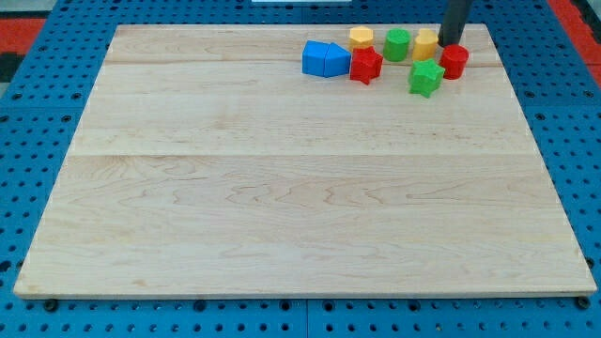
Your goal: Push the blue cube along with the blue triangle closer to the red star
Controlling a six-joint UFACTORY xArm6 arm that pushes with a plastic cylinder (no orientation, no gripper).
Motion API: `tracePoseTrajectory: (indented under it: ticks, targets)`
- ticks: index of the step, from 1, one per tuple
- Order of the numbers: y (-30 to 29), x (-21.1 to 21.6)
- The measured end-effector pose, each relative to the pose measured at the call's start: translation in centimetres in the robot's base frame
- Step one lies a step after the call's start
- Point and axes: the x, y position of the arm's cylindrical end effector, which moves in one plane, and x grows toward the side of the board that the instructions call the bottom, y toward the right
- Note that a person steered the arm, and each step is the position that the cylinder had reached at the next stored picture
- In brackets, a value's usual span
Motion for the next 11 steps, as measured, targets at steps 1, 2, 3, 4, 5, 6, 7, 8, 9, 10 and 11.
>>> tracePoseTrajectory:
  ticks: [1,2,3,4,5,6,7,8,9,10,11]
  targets:
    - [2.0,-3.2]
    - [0.3,-4.0]
    - [-1.7,-4.0]
    - [-3.5,-4.1]
    - [-7.6,-4.0]
    - [-14.2,-4.0]
    - [-20.0,-3.9]
    - [-22.5,-3.4]
    - [-23.1,-2.2]
    - [-23.1,-0.2]
    - [-23.6,-0.1]
